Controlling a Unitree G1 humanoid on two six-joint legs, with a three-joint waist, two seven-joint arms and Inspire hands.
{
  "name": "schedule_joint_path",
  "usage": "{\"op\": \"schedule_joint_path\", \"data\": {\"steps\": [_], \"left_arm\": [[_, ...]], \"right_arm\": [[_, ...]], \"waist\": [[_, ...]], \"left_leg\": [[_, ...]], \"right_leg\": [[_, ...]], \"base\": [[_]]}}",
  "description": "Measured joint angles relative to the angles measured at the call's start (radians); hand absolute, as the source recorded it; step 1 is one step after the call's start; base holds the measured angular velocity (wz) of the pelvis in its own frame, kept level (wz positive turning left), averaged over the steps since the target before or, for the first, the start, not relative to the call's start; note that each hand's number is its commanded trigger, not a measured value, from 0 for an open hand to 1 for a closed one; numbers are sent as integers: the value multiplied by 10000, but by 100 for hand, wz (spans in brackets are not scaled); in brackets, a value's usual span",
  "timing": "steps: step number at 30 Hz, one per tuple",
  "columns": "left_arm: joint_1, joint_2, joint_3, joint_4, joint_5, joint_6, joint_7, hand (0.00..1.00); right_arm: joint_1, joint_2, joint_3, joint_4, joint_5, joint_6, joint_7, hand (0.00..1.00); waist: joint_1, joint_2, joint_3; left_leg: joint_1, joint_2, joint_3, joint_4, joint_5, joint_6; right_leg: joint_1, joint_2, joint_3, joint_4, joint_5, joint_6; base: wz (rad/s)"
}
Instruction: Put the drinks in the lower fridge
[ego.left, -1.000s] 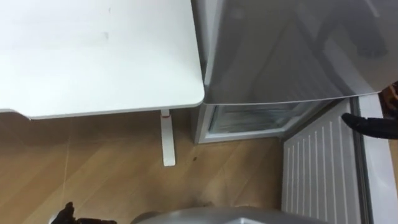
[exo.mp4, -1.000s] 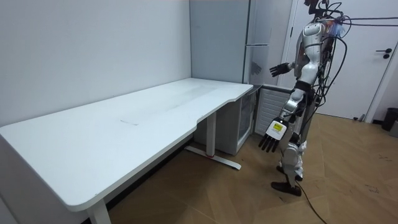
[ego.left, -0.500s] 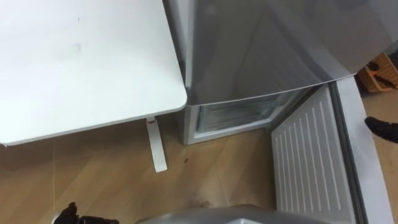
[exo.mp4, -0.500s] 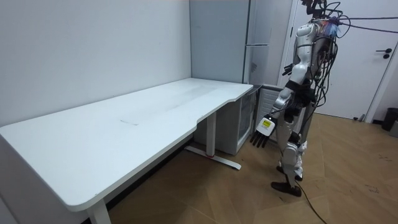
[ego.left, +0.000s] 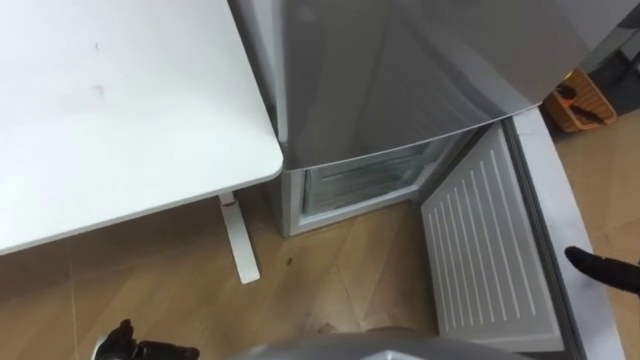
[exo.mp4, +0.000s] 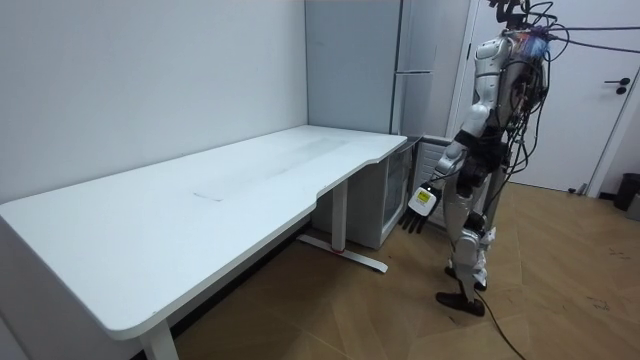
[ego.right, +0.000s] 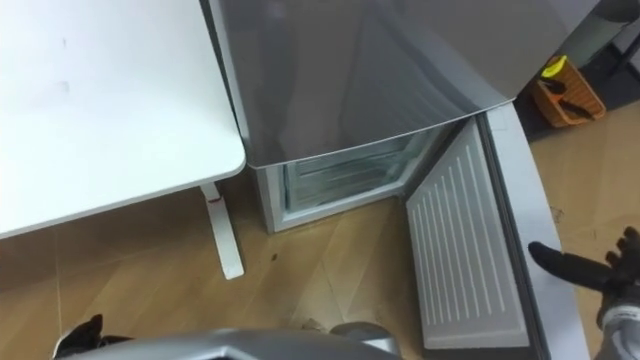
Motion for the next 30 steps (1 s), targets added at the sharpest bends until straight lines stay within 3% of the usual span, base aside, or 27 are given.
{"op": "schedule_joint_path", "data": {"steps": [5, 9, 12, 16, 22, 23, 24, 26, 30], "left_arm": [[-52, -19, -121, 178, 40, 1, 35, 0], [-64, -13, -325, 177, 122, 5, 56, 0], [-62, -10, -788, 167, 127, 24, 58, 0], [-83, -13, -838, 164, 131, 26, 21, 0], [-297, -38, -1066, 151, 120, 24, -215, 0], [-375, -9, -1200, 151, 112, 19, -264, 0], [-414, -5, -1222, 155, 113, 15, -322, 0], [-532, -1, -1471, 160, 96, 0, -449, 0], [-707, -120, -1908, 149, 85, -117, -588, 0]], "right_arm": [[12, 609, 90, 700, 51, -80, -68, 0], [5, 618, 423, 693, 80, -237, -68, 0], [-15, 618, 602, 701, 139, -240, -56, 0], [-68, 635, 1033, 708, 299, -230, 35, 0], [-206, 685, 1727, -142, 605, 16, 725, 0], [-207, 663, 1945, -600, 756, 131, 920, 0], [-195, 634, 2119, -877, 824, 201, 1005, 0], [-157, 539, 2768, -1536, 1439, 333, 1477, 0], [-182, 537, 3301, -2287, 1765, 543, 1917, 0]], "waist": [[150, 58, 28], [182, 81, 31], [186, 206, 24], [229, 315, 28], [240, 571, 32], [244, 539, -4], [257, 567, 3], [488, 623, 119], [657, 709, 180]], "left_leg": [[-2, 55, 23, 1, -18, -27], [-11, 71, 15, -30, -26, -33], [-46, 90, 16, -27, -27, -34], [-33, 97, 26, -25, -26, -35], [-116, 95, 40, -69, -25, -35], [-190, 99, 42, -42, -25, -36], [-195, 101, 51, -39, -24, -38], [-178, 111, 238, 2, -23, -45], [-369, 115, 297, 48, -30, -53]], "right_leg": [[-7, 63, 128, -28, 81, -32], [-11, 77, 125, -23, 99, -43], [22, 93, 114, -164, 183, -44], [-9, 105, 126, -172, 203, -56], [-51, 102, 99, -159, 205, -52], [-118, 102, 99, -124, 206, -53], [-144, 104, 105, -91, 206, -55], [-210, 137, 161, -26, 230, -93], [-456, 183, 361, 14, 298, -67]], "base": [[-6], [0], [0], [-2], [0], [0], [-10], [-22], [-17]]}}
